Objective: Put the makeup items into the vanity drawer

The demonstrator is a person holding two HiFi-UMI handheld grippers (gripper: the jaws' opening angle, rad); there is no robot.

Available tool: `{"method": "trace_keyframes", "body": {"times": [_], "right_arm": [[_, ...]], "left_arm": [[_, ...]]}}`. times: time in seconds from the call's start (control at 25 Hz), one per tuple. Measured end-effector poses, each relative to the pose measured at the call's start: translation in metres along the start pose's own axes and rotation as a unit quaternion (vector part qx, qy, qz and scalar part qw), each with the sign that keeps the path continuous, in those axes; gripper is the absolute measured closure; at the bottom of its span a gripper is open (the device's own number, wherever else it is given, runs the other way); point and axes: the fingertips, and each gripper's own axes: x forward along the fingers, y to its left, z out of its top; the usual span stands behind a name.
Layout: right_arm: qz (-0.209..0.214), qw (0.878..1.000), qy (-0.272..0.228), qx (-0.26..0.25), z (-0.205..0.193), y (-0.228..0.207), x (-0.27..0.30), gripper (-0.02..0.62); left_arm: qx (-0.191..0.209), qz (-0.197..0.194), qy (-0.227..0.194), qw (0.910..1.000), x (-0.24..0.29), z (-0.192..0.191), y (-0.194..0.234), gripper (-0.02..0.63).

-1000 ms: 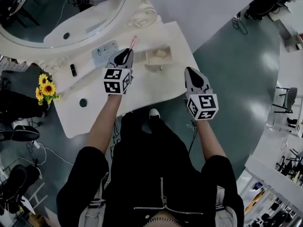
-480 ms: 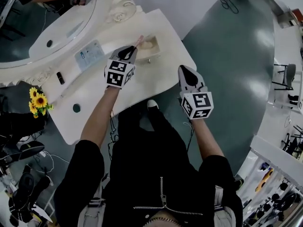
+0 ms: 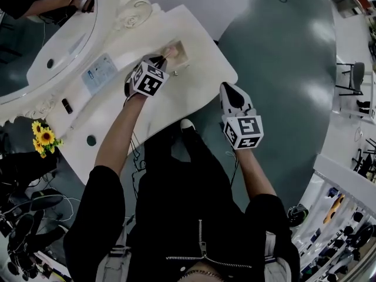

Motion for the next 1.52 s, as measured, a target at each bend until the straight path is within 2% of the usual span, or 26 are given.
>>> {"method": "trace_keyframes", "body": {"times": [0.36, 0.8, 1.0, 1.16, 1.4, 1.44, 1.48, 1.52], "right_arm": [[-0.018, 1.000, 0.003, 0.006, -0.004, -0.012, -0.013, 0.589], [-0.016, 1.000, 0.006, 0.003, -0.005, -0.011, -0.016, 0.589], [-0.010, 1.000, 0.002, -0.001, -0.002, -0.007, -0.015, 0.589], [-0.001, 1.000, 0.000, -0.005, 0.002, -0.002, -0.012, 0.589], [0.027, 0.999, -0.012, -0.021, 0.018, 0.012, 0.000, 0.589], [0.032, 0.999, -0.015, -0.024, 0.022, 0.015, 0.003, 0.589], [0.038, 0.999, -0.017, -0.027, 0.026, 0.018, 0.006, 0.589], [0.044, 0.998, -0.020, -0.030, 0.030, 0.022, 0.009, 0.589]], "left_arm": [[-0.010, -0.009, 0.040, 0.9991, 0.023, -0.006, -0.001, 0.549], [-0.023, -0.010, 0.034, 0.9991, 0.024, -0.008, -0.004, 0.545], [-0.027, 0.012, -0.007, 0.9995, 0.011, 0.003, 0.000, 0.565], [-0.050, 0.030, -0.042, 0.9974, -0.005, 0.009, 0.006, 0.583], [-0.107, 0.080, -0.129, 0.9826, -0.053, 0.022, 0.025, 0.580], [-0.115, 0.085, -0.139, 0.9799, -0.062, 0.023, 0.028, 0.557], [-0.124, 0.089, -0.149, 0.9769, -0.071, 0.024, 0.031, 0.486], [-0.135, 0.094, -0.160, 0.9733, -0.080, 0.025, 0.034, 0.451]]}}
